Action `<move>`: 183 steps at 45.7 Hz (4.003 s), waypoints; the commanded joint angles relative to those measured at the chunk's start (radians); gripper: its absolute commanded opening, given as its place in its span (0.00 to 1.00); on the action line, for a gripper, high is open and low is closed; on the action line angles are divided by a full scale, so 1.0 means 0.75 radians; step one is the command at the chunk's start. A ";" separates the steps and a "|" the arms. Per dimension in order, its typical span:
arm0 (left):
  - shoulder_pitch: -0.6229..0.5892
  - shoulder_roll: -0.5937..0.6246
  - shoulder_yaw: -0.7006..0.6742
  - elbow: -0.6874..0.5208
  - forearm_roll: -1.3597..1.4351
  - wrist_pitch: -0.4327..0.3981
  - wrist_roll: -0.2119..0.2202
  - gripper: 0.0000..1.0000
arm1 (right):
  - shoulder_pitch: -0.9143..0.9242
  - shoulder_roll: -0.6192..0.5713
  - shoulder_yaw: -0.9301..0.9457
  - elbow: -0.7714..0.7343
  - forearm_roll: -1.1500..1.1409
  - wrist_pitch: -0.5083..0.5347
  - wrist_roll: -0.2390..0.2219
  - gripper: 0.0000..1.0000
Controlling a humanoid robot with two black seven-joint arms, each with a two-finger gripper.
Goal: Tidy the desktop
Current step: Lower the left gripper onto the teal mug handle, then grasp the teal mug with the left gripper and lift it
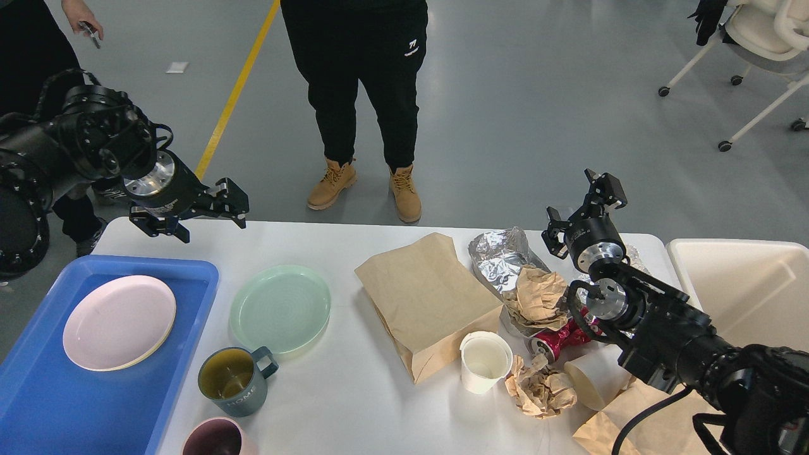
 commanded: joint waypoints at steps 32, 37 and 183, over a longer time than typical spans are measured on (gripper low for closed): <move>-0.823 -0.163 0.303 -0.698 0.003 0.000 0.002 0.96 | 0.000 0.000 0.000 0.000 0.000 0.000 0.000 1.00; -0.895 -0.156 0.322 -0.804 0.005 0.000 0.002 0.96 | 0.000 0.000 -0.002 0.000 0.000 0.000 0.000 1.00; 0.213 -0.302 0.271 -0.316 0.060 0.000 0.039 0.00 | 0.000 0.000 0.000 0.000 0.000 0.000 -0.002 1.00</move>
